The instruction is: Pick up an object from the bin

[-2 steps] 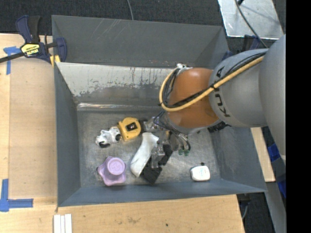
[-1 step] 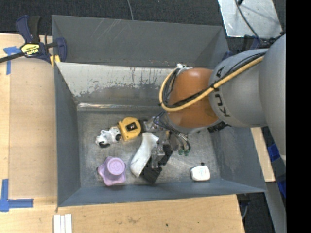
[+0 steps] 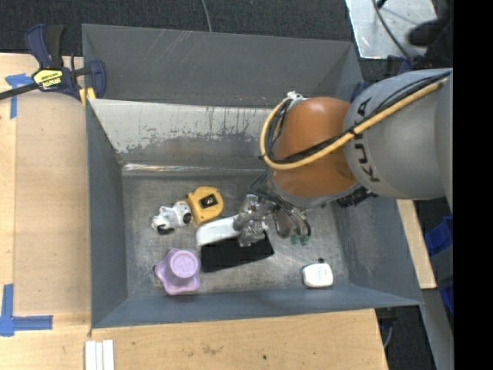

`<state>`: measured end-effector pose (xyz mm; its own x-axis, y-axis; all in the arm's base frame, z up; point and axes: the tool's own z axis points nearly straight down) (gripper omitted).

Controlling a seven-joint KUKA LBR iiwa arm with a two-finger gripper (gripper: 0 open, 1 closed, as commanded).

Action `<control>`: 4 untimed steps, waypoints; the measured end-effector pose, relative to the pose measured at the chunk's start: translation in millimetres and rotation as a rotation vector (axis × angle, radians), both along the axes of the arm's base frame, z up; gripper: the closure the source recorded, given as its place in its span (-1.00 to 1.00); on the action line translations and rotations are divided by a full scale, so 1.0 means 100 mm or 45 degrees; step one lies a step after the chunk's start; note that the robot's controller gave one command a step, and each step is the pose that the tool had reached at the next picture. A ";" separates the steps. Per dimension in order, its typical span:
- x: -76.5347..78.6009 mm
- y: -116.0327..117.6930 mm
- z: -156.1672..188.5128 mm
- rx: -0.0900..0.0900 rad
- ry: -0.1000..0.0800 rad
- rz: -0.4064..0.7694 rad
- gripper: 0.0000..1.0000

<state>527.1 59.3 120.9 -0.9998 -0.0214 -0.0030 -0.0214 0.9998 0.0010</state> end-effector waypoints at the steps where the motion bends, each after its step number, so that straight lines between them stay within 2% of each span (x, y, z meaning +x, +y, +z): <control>1: 0.00 0.00 0.13 -0.001 0.004 0.002 1.00; 2: 0.10 -0.03 0.55 -0.002 0.000 0.179 1.00; 3: 0.08 -0.01 0.98 -0.002 0.002 0.388 1.00; 4: 0.12 0.00 1.10 -0.001 -0.009 0.213 1.00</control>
Offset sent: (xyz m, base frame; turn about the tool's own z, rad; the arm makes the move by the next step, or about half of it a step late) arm 0.0224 -0.0091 0.0957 -0.3633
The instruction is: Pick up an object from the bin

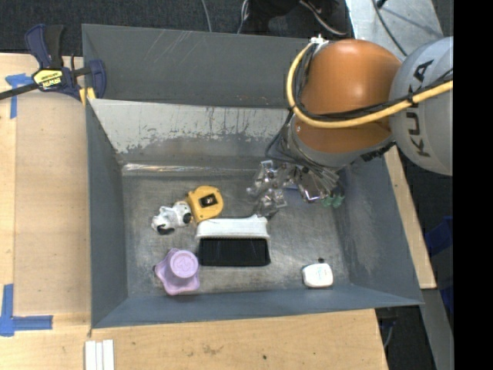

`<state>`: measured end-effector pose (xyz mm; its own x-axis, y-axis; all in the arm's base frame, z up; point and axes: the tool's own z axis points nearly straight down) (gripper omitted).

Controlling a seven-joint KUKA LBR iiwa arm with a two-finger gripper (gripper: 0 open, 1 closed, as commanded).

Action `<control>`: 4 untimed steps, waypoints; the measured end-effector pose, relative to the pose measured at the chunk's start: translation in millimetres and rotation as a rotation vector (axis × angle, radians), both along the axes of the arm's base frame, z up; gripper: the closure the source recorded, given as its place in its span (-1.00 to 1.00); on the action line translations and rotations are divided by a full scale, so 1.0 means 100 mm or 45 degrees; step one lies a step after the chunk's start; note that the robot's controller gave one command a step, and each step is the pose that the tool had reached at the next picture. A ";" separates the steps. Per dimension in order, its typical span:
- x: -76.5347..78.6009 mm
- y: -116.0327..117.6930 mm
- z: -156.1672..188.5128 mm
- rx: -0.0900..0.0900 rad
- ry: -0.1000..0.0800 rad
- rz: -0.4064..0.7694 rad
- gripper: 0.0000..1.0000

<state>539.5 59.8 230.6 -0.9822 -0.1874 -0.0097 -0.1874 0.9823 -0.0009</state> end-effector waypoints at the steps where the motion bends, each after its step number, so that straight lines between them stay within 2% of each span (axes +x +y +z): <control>1: 0.10 -0.01 -1.07 -0.002 0.014 0.268 -1.00; 2: 0.11 -0.01 -1.05 -0.002 0.008 0.267 -1.00; 3: 0.05 -0.08 -1.55 -0.001 0.000 0.310 1.00; 4: 0.05 -0.08 -1.55 -0.001 0.000 0.310 1.00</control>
Offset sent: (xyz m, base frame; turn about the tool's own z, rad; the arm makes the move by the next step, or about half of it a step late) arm 0.0000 0.0000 0.0000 0.0000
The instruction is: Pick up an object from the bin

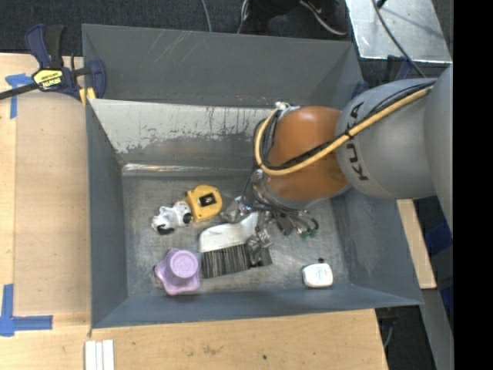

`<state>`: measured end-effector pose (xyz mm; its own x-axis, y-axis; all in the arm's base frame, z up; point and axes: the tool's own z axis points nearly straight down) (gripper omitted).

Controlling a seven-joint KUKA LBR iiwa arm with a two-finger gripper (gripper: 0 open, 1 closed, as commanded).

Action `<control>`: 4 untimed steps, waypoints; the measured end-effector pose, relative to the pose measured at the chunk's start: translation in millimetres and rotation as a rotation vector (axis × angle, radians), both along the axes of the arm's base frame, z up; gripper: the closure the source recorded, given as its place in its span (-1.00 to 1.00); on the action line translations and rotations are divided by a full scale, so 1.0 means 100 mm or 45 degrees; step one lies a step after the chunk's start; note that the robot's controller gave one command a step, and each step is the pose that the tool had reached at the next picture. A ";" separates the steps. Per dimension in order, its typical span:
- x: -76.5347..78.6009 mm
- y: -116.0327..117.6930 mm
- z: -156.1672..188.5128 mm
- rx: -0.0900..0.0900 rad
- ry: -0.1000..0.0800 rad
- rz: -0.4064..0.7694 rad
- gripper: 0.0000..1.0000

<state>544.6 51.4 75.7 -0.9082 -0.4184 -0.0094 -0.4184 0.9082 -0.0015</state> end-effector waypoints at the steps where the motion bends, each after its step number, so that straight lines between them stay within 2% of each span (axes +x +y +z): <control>1: 0.00 0.00 0.00 0.000 0.000 0.000 1.00; 2: -0.09 -0.56 0.50 -0.003 0.011 0.097 1.00; 3: -0.09 -0.57 0.50 -0.003 0.011 0.096 1.00; 4: -0.07 -0.51 0.80 -0.003 0.014 0.067 1.00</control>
Offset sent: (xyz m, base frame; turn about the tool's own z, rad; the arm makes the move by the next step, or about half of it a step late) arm -0.0090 -0.0559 0.0507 -0.0790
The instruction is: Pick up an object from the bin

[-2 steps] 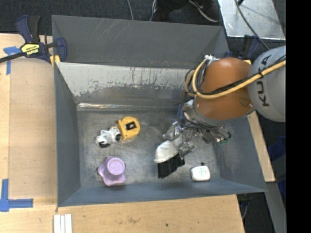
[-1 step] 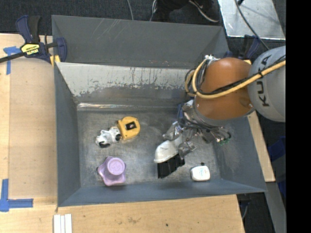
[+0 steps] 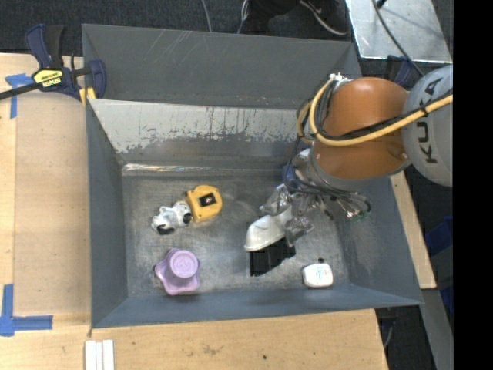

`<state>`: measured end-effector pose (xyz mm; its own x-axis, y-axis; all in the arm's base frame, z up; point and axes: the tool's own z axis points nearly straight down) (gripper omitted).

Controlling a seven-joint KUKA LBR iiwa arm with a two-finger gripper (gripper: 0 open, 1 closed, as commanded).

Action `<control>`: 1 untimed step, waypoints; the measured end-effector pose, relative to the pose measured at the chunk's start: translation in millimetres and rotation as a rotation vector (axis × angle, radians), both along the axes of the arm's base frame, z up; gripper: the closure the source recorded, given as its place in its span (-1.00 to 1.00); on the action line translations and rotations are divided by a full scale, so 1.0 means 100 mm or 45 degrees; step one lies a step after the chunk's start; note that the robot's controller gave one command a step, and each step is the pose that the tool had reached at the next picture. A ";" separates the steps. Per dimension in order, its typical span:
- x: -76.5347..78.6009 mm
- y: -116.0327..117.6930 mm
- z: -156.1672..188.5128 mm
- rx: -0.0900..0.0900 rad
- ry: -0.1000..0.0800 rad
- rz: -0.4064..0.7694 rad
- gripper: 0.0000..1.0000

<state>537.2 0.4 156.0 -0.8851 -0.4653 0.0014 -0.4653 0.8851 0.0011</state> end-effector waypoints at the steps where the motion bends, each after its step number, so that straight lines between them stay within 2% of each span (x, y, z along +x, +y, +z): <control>1: -0.11 -0.08 1.11 0.000 -0.005 0.017 1.00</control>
Offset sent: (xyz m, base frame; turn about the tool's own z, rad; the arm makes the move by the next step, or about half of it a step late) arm 0.0000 0.0000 0.0000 0.0000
